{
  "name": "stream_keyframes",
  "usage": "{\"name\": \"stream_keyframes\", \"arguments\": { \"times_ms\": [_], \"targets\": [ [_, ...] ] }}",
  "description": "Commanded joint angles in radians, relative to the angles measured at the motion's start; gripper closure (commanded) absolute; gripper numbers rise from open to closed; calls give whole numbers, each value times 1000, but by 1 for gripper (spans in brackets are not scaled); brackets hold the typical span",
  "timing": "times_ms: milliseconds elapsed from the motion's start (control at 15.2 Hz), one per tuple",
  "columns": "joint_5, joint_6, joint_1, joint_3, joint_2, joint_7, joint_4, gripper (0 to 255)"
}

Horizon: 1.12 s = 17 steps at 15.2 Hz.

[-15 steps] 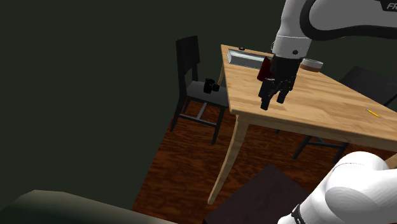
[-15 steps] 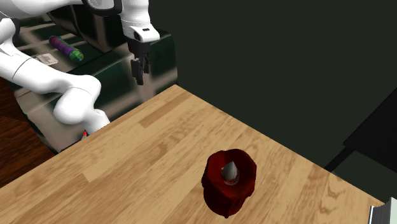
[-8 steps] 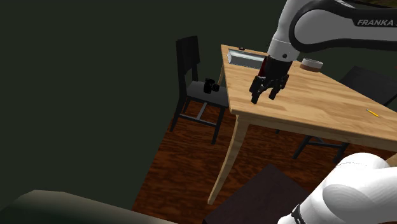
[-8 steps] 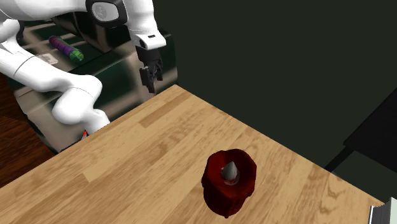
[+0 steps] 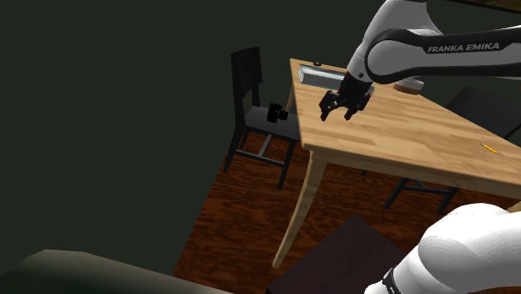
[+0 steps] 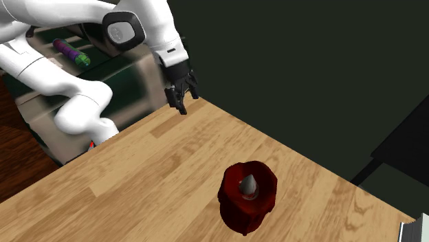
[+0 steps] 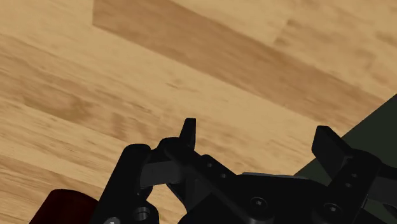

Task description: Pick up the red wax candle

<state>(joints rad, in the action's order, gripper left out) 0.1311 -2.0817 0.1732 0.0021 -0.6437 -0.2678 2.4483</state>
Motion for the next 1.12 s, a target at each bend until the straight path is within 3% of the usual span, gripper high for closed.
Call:
{"name": "stream_keyframes", "arguments": {
  "times_ms": [0,1056],
  "targets": [
    [16,-88,27,-10,30,-29,-6,0],
    [144,-696,269,-65,293,-309,-118,0]
  ]
}}
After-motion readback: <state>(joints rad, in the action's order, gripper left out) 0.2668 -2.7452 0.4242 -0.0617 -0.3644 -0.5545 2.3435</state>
